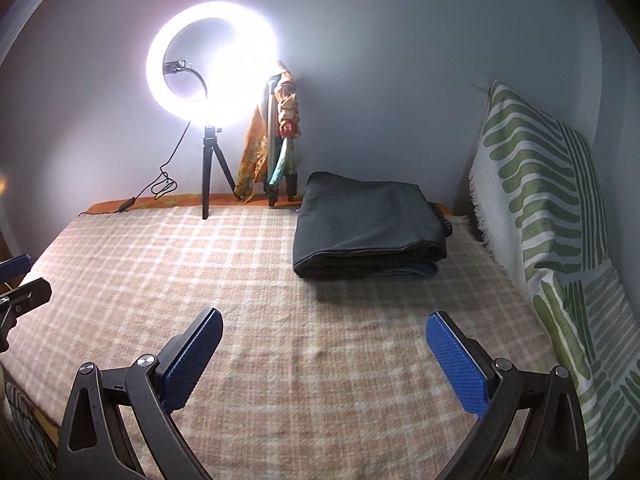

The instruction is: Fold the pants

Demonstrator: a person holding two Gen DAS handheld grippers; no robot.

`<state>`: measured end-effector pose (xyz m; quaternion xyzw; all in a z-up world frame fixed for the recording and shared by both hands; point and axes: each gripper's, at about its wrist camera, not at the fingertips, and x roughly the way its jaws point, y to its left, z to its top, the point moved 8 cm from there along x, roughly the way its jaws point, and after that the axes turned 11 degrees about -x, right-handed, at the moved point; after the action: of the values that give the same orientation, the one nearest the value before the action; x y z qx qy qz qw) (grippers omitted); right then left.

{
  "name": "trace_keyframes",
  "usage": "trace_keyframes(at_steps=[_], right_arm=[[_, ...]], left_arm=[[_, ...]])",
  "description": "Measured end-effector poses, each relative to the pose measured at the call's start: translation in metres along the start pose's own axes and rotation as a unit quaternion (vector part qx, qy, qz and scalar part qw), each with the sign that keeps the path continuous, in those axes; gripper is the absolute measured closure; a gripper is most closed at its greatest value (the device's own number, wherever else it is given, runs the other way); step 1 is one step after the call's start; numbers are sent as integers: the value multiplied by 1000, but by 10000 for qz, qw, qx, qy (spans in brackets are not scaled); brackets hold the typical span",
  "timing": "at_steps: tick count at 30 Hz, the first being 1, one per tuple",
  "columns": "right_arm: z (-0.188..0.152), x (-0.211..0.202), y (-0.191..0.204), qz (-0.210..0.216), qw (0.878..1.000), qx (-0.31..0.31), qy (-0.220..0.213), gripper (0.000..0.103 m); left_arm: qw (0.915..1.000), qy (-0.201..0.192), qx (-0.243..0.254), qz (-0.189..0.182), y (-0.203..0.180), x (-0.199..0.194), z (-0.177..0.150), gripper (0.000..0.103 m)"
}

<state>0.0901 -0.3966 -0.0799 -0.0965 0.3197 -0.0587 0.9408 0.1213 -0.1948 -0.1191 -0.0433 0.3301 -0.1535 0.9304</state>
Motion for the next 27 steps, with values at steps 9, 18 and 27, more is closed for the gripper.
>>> trace_keyframes(at_steps=[9, 18, 27], right_arm=[[1, -8, 0, -36, 9999, 89, -36, 0], [12, -18, 0, -86, 9997, 148, -180, 0], [14, -22, -3, -252, 9993, 228, -171, 0]], left_arm=[[9996, -235, -71, 137, 4, -16, 6, 19], [9989, -426, -174, 68, 9, -30, 17, 14], [9988, -473, -150, -32, 6, -37, 19, 14]])
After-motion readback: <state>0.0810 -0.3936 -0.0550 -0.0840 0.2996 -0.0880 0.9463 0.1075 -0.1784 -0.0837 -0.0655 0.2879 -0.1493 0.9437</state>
